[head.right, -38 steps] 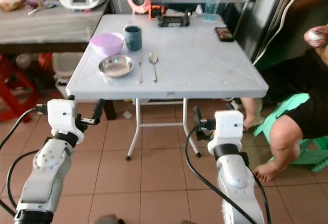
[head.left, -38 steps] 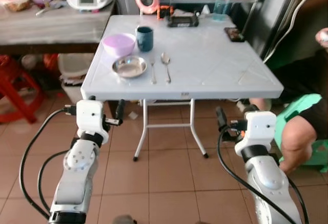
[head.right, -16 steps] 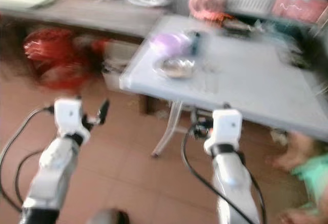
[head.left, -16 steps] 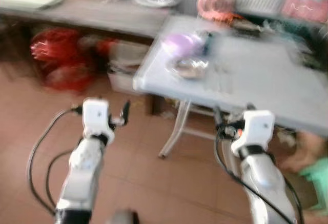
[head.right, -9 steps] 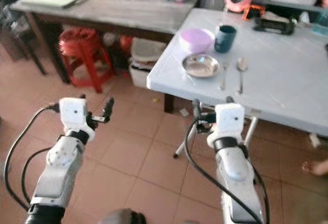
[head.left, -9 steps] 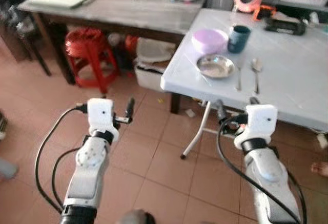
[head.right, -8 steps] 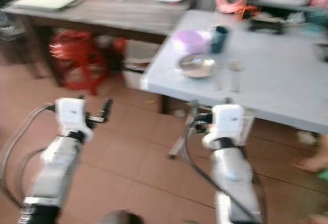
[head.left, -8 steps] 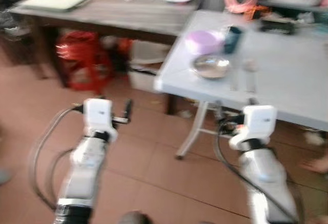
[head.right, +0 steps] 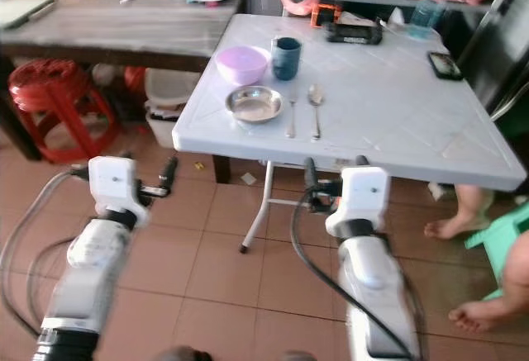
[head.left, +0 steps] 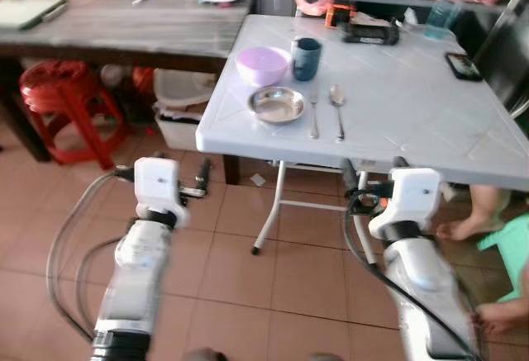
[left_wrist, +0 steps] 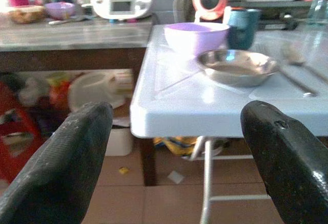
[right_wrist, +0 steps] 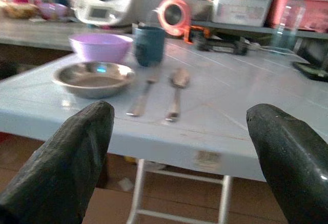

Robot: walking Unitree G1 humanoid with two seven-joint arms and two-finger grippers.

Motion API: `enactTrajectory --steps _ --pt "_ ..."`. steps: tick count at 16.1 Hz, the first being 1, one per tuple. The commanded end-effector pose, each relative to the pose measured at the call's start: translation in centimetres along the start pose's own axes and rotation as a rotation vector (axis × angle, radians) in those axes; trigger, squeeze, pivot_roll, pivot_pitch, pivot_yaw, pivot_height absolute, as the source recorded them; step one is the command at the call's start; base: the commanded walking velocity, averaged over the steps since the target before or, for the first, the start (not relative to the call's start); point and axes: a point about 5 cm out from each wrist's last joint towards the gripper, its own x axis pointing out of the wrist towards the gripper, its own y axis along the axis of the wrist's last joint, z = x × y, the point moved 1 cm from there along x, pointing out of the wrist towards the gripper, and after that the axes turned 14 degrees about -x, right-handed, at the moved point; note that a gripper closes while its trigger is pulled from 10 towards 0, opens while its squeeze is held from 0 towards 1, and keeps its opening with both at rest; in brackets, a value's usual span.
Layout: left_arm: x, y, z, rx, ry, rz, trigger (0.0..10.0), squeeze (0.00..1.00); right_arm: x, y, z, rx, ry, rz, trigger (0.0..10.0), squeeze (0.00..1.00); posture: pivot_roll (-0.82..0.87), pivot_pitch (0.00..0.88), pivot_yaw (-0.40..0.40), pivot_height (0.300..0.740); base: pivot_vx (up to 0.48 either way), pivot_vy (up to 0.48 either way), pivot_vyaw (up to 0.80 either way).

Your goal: Setting the table

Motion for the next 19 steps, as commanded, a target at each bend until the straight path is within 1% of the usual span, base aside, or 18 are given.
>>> enactTrajectory --steps 1,7,10,19 --pt "-0.04 0.29 -0.63 0.011 0.016 0.010 10.0 0.00 0.21 0.13 -0.28 0.004 0.010 0.005 10.0 0.00 -0.07 0.011 0.006 0.740 0.259 0.000 0.00" --pt "0.08 0.27 -0.30 0.009 0.007 0.012 10.0 0.00 0.23 0.27 -0.23 -0.008 0.016 0.013 10.0 0.00 -0.07 0.009 0.005 0.740 0.280 0.000 0.00" --pt "0.05 0.22 -0.40 0.018 0.025 0.010 10.0 0.00 0.19 0.17 -0.27 -0.005 0.016 0.009 10.0 0.00 -0.07 0.009 0.004 0.740 0.000 0.000 0.00" --pt "0.20 0.14 -0.15 0.017 0.017 0.011 10.0 0.00 0.25 0.10 -0.32 -0.008 0.024 0.010 10.0 0.00 -0.07 0.000 0.003 0.740 0.000 0.000 0.00"
